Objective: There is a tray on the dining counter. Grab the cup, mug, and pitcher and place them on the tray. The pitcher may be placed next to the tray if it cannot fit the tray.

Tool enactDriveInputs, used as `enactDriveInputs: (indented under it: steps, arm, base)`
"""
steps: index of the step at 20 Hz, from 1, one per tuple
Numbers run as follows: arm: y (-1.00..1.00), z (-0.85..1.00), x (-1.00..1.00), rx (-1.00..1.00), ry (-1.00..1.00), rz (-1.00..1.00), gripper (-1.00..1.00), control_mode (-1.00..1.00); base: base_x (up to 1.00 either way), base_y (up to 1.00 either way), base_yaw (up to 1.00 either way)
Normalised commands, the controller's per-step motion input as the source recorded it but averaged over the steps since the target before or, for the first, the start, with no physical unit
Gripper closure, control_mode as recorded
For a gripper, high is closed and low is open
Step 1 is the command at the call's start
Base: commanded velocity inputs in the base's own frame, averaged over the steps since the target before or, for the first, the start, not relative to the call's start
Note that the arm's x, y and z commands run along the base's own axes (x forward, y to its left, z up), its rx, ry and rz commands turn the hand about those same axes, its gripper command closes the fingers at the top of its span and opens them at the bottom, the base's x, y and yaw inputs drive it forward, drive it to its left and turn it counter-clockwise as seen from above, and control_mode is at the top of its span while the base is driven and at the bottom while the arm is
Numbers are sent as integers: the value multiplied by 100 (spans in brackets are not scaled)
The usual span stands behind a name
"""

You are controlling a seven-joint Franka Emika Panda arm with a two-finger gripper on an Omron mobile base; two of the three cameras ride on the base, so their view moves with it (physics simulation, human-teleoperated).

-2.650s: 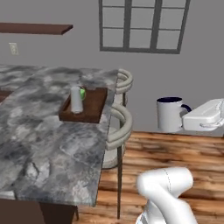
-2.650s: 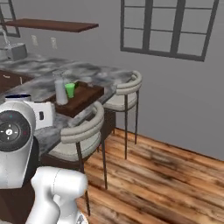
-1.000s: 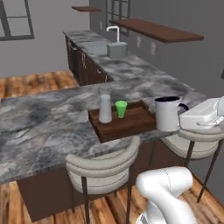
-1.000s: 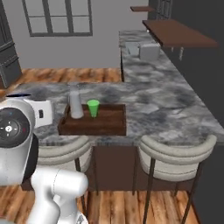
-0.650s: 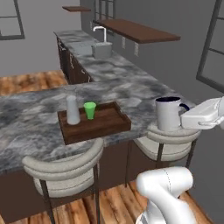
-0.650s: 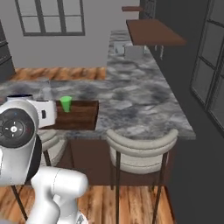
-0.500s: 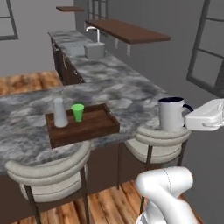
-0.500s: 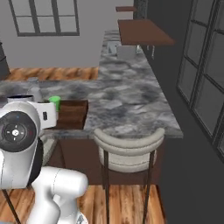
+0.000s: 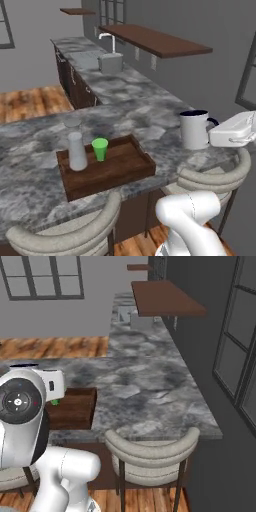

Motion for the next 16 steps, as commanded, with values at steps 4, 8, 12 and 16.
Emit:
enactDriveInputs:
  steps: [4,8,12,16]
  arm:
    - [0,0,0,0,0,0,100,100]
    - [0,0,0,0,0,0,100,100]
    - [0,0,0,0,0,0,100,100]
    - [0,0,0,0,0,0,100,100]
  base:
    - [100,29,20]
    - [100,-1,64]
    - [100,-31,71]
    - [100,-53,47]
